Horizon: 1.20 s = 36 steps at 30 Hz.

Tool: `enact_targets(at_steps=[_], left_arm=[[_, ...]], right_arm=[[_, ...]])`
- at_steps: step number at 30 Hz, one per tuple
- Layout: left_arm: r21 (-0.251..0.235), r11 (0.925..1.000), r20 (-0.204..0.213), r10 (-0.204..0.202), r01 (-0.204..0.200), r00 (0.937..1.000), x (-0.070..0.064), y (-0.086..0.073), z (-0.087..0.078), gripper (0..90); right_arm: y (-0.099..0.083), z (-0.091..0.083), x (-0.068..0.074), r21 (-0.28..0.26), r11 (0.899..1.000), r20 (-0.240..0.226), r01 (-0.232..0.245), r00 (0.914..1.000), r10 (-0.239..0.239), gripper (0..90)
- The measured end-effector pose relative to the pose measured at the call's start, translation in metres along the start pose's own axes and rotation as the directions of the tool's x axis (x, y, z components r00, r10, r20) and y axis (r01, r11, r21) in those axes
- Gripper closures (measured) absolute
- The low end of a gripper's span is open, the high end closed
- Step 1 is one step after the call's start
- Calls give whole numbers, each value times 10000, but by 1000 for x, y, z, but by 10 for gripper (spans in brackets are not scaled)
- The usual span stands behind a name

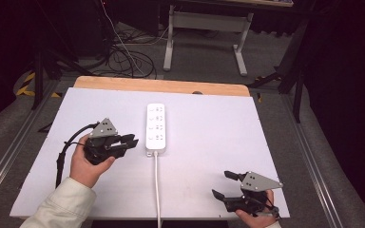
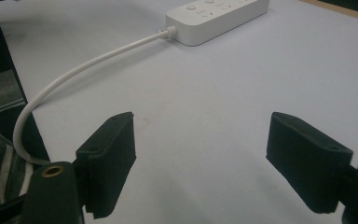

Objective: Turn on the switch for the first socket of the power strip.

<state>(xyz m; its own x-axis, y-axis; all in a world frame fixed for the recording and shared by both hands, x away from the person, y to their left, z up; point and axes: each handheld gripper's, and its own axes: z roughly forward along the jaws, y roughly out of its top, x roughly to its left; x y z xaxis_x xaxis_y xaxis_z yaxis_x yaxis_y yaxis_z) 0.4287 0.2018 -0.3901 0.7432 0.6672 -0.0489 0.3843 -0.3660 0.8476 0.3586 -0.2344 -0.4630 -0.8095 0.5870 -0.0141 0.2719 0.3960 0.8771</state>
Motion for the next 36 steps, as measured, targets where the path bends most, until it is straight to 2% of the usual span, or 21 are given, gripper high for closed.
enact_targets(at_steps=[1, 2, 3, 6, 9, 10, 13, 14, 16, 19, 20, 25, 29, 31, 32, 35, 36], left_arm=[[0, 10000, 0, 0, 0, 10000, 0, 0, 0, 860], [-186, 9998, 187, -114, 118, 9998, 2, 0, 4, 899], [-231, 9997, 168, 25, -22, 9999, 4, 0, 5, 900], [-293, 9996, 211, 39, -33, 9998, 7, 0, 13, 900], [-225, 9997, 224, -123, 128, 9997, 12, 0, 22, 900], [-192, 9993, 257, -311, 316, 9992, 13, -1, 24, 900], [-103, 9995, 23, -304, 304, 9995, 17, -2, 33, 900], [-70, 9999, -130, -139, 138, 9998, 18, -2, 36, 900], [-11, 10000, -236, -72, 72, 9997, 18, -4, 44, 900], [-113, 9985, -704, 526, -535, 9961, 19, -5, 53, 900], [-158, 9978, -719, 627, -640, 9954, 19, -6, 56, 900], [-268, 9990, -509, 340, -354, 9981, 20, -7, 68, 900], [-147, 9997, -427, 175, -181, 9989, 24, -8, 75, 900], [-87, 9997, -334, -219, 216, 9992, 27, -11, 82, 900], [-112, 9998, -468, -191, 186, 9987, 28, -12, 85, 900], [-47, 9972, -298, -742, 741, 9968, 30, -14, 92, 900], [41, 9975, -325, -697, 698, 9970, 32, -14, 94, 900]], right_arm=[[0, 0, 0, -2, 10000, 3, 5, 10000, -5, 241], [0, 0, 0, -4, 10000, 6, -1, 10000, 1, 241], [0, 0, 0, -5, 10000, 14, -9, 10000, 9, 241], [0, 0, -1, 17, 10000, 21, -2, 10000, 2, 241], [0, 0, 0, 33, 10000, 29, 11, 10000, -11, 241], [0, 0, 0, 29, 10000, 32, 11, 10000, -11, 241], [0, 0, -1, 21, 10000, 48, 15, 10000, -15, 241], [-1, 0, -1, 25, 10000, 47, 17, 10000, -18, 241], [-1, 0, -1, 39, 10000, 51, 29, 10000, -29, 241], [-1, 0, -1, 69, 10000, 59, 53, 10000, -54, 241], [-1, 0, -1, 73, 10000, 69, 65, 10000, -65, 241], [-1, 0, -1, 57, 9999, 143, 95, 9999, -95, 241], [-1, 0, -1, 64, 9999, 145, 127, 9998, -128, 240], [-1, 0, 0, 64, 9999, 141, 92, 9999, -93, 241], [-1, 0, 0, 65, 9999, 157, 96, 9998, -97, 241], [-1, 0, 0, 116, 9999, 166, 101, 9998, -103, 241], [-1, 0, 0, 123, 9998, 165, 126, 9998, -128, 241]])
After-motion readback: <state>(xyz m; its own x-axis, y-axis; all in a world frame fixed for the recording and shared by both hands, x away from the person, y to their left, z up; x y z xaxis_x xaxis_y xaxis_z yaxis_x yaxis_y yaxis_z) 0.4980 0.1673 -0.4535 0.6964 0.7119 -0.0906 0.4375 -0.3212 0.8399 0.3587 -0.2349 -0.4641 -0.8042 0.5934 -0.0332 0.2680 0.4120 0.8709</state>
